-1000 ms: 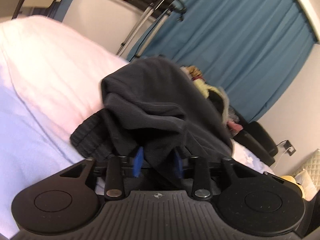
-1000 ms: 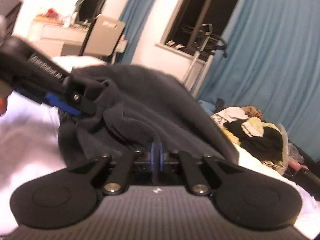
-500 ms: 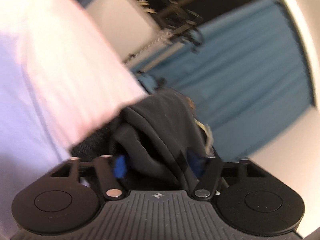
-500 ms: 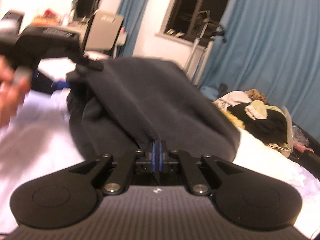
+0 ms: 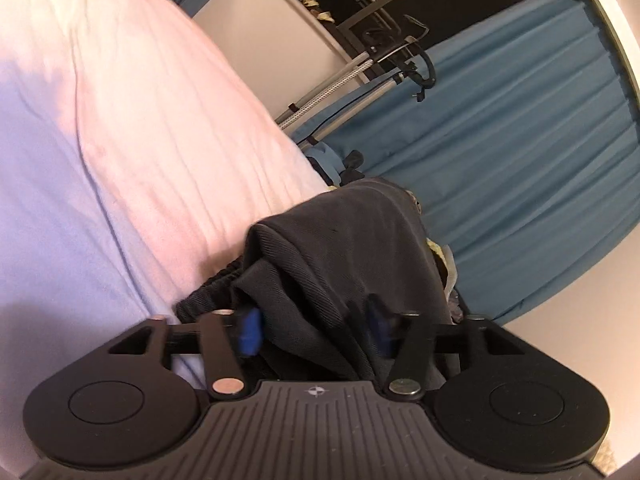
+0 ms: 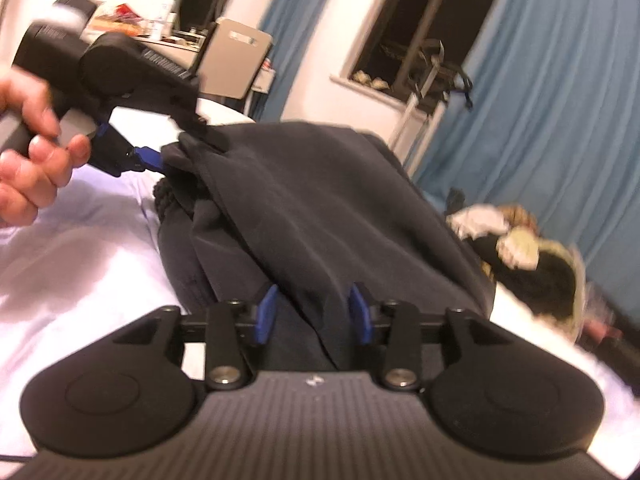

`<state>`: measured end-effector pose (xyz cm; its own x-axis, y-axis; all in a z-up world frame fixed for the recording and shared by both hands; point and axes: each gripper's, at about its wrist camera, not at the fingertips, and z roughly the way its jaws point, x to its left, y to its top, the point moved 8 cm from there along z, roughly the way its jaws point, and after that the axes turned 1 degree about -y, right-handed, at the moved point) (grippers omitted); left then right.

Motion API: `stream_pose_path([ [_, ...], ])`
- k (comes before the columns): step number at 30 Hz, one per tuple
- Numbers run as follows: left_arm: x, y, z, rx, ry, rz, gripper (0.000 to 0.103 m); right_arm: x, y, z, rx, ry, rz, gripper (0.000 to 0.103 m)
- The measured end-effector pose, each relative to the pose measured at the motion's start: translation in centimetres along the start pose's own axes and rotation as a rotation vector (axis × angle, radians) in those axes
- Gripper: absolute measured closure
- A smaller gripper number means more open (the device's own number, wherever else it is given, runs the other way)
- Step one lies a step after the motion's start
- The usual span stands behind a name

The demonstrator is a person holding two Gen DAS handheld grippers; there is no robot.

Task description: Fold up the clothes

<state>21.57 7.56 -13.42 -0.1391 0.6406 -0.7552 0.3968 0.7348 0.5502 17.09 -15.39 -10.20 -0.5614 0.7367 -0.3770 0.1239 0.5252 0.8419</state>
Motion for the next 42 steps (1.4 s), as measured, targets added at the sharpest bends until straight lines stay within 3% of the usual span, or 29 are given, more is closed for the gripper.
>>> stream_pose_path([
  [2, -1.1, -0.3, -0.7, -0.001, 0.014, 0.056, 0.016, 0.5, 0.2, 0.1, -0.013, -0.006, -0.032, 0.048],
  [4, -2.2, -0.8, -0.8, 0.006, 0.036, 0.111, 0.010, 1.0, 0.3, 0.4, -0.017, 0.005, -0.037, 0.039],
  [9, -2.7, -2.8, -0.6, 0.078, 0.112, 0.171, 0.009, 2.5, 0.3, 1.4, -0.028, 0.033, -0.074, 0.016],
  [20, -1.5, -3.2, 1.4, 0.148, 0.111, 0.091, 0.007, 5.0, -0.9, 4.9, -0.019, 0.059, -0.217, 0.002],
  [22, -1.2, -2.9, 1.4, 0.145, 0.085, 0.042, 0.007, 4.8, -0.6, 5.6, -0.022, 0.053, -0.203, 0.005],
  [24, -0.8, -2.5, 1.3, 0.137, 0.059, -0.016, 0.006, 4.0, -0.1, 5.9, -0.018, 0.055, -0.157, 0.017],
  [26, -0.3, -2.3, 0.9, 0.130, 0.031, -0.075, 0.005, 2.9, 0.7, 5.9, -0.018, 0.052, -0.088, 0.045],
  [31, 0.4, -2.2, 0.8, 0.133, -0.054, -0.206, 0.005, 1.5, 2.1, 5.6, -0.019, 0.080, 0.023, 0.074],
  [33, 0.2, -2.4, 0.9, 0.132, -0.092, -0.227, 0.004, 0.4, 2.7, 5.2, -0.038, 0.085, 0.097, 0.078],
  [38, -1.2, -2.9, 2.8, 0.143, -0.215, -0.180, 0.001, 0.9, 2.7, 5.0, -0.037, 0.085, 0.090, 0.080],
  [40, -1.7, -2.6, 4.7, 0.144, -0.216, -0.115, 0.000, 1.1, 2.6, 4.9, -0.037, 0.085, 0.087, 0.080],
  [42, -1.4, -2.5, 6.1, 0.145, -0.184, -0.137, 0.000, 1.3, 2.6, 4.8, -0.037, 0.085, 0.084, 0.080],
])
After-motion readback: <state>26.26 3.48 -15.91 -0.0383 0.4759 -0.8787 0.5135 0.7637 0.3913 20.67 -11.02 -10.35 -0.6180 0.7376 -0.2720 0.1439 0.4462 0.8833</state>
